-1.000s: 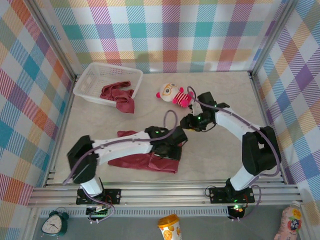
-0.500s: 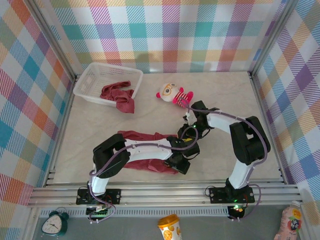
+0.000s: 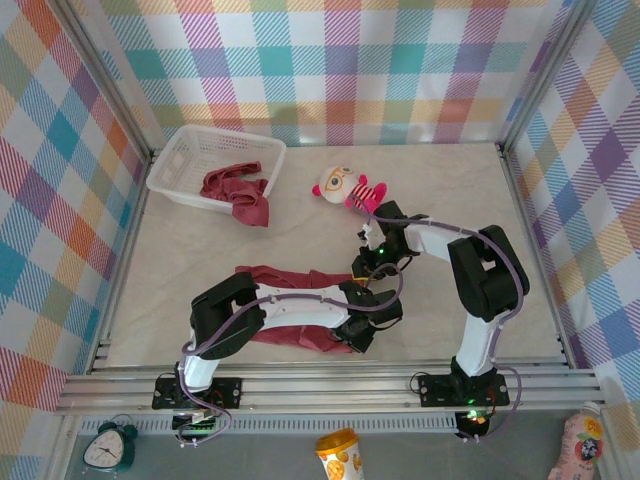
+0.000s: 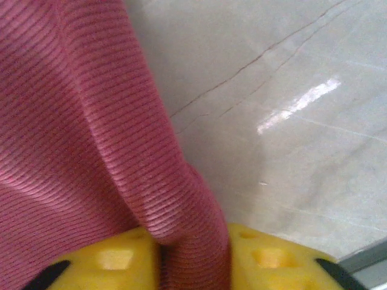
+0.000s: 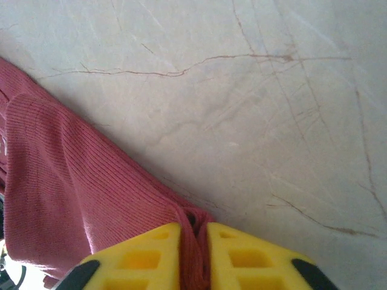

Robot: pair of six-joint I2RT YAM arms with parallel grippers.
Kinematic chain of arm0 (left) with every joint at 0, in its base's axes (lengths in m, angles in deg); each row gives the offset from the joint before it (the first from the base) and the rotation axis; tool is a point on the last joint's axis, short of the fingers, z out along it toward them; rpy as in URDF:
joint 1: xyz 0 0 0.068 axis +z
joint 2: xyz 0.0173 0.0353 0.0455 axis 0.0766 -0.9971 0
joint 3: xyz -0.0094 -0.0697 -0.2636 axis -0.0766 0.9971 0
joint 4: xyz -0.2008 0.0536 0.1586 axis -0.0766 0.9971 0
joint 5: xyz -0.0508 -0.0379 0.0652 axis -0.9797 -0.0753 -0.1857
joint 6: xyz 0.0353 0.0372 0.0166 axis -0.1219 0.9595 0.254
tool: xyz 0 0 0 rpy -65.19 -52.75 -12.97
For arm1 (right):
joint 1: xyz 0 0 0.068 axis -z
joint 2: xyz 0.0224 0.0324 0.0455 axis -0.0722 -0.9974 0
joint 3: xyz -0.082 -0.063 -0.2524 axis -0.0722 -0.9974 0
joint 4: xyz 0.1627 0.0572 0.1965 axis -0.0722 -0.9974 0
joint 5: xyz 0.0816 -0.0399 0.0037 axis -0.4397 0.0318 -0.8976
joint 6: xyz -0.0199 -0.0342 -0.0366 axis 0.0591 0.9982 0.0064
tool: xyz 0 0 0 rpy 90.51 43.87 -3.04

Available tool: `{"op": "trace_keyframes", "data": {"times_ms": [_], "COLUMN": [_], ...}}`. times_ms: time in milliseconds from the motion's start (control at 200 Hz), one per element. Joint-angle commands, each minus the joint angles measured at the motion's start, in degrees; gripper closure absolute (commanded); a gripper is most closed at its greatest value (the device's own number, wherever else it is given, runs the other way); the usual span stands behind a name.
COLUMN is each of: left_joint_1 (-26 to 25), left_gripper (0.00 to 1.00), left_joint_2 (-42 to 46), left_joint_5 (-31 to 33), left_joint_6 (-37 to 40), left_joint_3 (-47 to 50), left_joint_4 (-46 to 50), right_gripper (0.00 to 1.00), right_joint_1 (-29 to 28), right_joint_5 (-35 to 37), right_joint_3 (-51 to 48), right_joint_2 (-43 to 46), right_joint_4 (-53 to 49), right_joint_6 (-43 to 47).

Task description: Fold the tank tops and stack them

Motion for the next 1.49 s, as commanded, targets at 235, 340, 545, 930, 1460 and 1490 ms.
{"op": "trace_keyframes", "data": {"times_ms": [235,340,545,930,1460,1490], "left_joint_1": [-1.0,-1.0,-0.9,1.6,9.5,10.2], "left_gripper": [1.0,1.0,1.0,1.0,0.98,0.97], "left_joint_2": [-3.3,-4.3,-7.1,3.1,25.5,26.4], "left_joint_5": [-2.2,-2.5,-3.2,-2.5,-3.9,-3.8], "left_joint_6": [2.8,2.7,1.1,-4.8,-13.3,-13.3], "left_joint_3": [-8.6,-13.3,-21.9,-15.2,9.5,10.7], "left_joint_4": [6.7,5.8,2.5,-5.0,-10.1,-10.2], "right_gripper": [0.95,0.96,0.97,0.96,0.94,0.94], "right_joint_1": [4.7,8.3,17.0,16.1,-3.0,-3.6], "right_joint_5": [0.3,0.9,3.9,-3.1,-0.1,0.3], "right_joint_3": [1.5,0.9,0.8,3.0,13.3,13.9], "right_joint_2": [5.1,7.8,13.4,18.7,8.9,8.2], "right_joint_4": [-4.1,-6.2,-11.3,-8.1,4.4,4.6], "right_joint_6": [2.8,4.5,7.6,-4.9,-24.9,-25.2]}}
